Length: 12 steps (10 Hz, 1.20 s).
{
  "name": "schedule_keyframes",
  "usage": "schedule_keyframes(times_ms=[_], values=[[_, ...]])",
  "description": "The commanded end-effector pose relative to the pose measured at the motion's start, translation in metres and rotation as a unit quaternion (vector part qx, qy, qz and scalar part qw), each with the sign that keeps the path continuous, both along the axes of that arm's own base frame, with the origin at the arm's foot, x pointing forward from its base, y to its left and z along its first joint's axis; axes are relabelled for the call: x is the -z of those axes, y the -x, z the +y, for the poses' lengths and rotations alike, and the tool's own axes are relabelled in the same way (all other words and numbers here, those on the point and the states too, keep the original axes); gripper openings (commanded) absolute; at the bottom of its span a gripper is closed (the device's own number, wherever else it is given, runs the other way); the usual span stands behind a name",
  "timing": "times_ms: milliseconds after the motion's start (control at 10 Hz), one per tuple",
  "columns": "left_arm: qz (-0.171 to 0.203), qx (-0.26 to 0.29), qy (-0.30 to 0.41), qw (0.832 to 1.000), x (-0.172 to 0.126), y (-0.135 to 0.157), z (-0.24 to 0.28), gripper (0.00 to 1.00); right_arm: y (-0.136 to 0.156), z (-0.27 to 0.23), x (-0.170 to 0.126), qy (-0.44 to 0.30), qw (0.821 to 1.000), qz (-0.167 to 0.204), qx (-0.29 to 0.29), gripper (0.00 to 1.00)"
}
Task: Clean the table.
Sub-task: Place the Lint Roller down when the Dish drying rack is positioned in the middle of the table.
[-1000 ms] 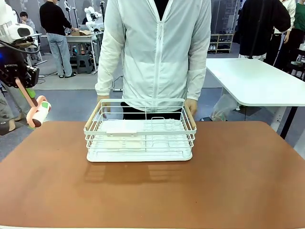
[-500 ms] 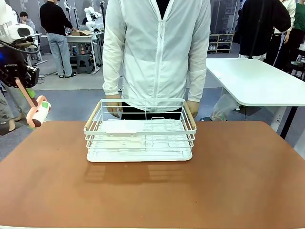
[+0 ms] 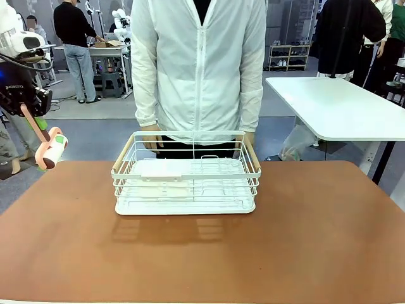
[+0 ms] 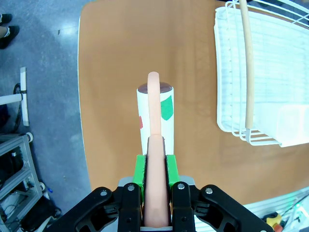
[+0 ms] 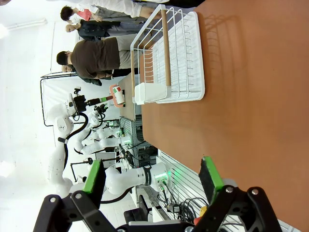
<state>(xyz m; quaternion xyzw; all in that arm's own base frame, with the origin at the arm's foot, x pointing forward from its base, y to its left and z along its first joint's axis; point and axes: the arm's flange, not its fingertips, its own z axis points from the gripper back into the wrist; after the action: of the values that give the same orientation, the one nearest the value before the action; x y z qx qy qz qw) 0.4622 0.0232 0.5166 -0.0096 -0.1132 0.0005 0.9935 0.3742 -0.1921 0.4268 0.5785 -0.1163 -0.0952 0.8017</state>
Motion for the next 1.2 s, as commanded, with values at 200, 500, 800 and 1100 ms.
schedule_keyframes(times_ms=[200,500,800,1100], values=[[0.000,-0.003,-0.003,1.000,-0.004,-0.001,0.001,0.21,0.001,0.001,-0.002,-0.006,1.000,-0.006,-0.002,1.00],[0.000,-0.003,-0.003,1.000,-0.004,-0.001,0.001,0.21,0.001,0.001,-0.002,-0.006,1.000,-0.006,-0.002,1.00],[-0.011,-0.062,0.005,0.998,0.006,-0.008,-0.007,0.21,0.001,0.001,-0.002,-0.006,1.000,-0.006,-0.002,1.00],[-0.073,-0.334,0.069,0.937,0.029,-0.034,-0.006,0.21,0.001,0.001,-0.002,-0.006,1.000,-0.006,-0.002,1.00]])
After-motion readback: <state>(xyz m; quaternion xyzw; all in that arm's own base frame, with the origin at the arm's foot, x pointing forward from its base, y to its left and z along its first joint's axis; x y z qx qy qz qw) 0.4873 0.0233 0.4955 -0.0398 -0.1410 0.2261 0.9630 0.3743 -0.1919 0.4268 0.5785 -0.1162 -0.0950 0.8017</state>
